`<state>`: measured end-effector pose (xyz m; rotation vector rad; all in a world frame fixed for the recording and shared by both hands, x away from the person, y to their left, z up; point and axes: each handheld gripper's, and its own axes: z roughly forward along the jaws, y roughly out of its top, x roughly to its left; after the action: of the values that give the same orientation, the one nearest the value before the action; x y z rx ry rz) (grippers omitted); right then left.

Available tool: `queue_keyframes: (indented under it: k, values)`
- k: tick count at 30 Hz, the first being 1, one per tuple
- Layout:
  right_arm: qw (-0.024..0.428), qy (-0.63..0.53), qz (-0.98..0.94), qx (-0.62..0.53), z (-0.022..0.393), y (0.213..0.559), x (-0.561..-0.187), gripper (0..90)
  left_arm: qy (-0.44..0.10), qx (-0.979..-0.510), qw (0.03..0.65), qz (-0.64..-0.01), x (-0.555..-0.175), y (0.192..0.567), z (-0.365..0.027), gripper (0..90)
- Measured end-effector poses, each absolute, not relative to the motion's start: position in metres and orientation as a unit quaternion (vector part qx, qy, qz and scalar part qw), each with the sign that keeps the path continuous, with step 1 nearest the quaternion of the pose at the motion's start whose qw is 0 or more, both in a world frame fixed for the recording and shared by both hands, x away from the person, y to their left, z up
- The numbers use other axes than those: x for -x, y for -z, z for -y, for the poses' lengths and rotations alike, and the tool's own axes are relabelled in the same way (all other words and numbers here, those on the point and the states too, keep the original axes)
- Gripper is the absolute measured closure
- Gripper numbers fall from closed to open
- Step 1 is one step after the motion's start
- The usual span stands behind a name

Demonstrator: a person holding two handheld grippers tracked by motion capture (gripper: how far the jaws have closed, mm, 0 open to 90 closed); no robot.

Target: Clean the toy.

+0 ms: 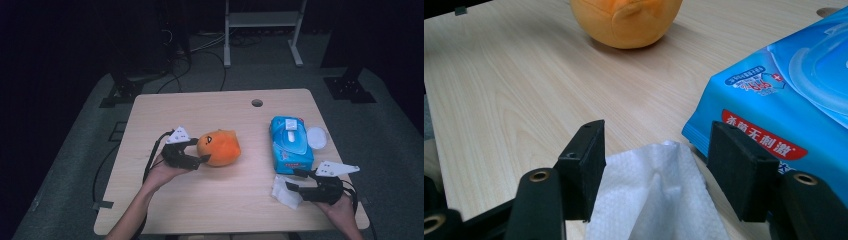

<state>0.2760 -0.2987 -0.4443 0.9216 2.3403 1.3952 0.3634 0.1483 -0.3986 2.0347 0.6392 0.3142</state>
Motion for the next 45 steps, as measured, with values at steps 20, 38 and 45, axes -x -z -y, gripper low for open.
queue_keyframes:
  k: [20, 38, 45]
  values:
    - [0.134, -0.48, -0.806, -0.319, 0.3, 0.445, -0.276, 39.0, -0.137, -0.831, 0.463, -0.275, -0.337, 0.412, -0.173, 20.0]
    - [0.133, -0.478, -0.807, -0.32, 0.299, 0.445, -0.276, 38.8, -0.133, -0.831, 0.449, -0.3, -0.32, 0.427, -0.2, 19.2]
    - [0.132, -0.478, -0.807, -0.321, 0.298, 0.445, -0.277, 38.8, -0.131, -0.83, 0.445, -0.31, -0.315, 0.433, -0.209, 18.7]
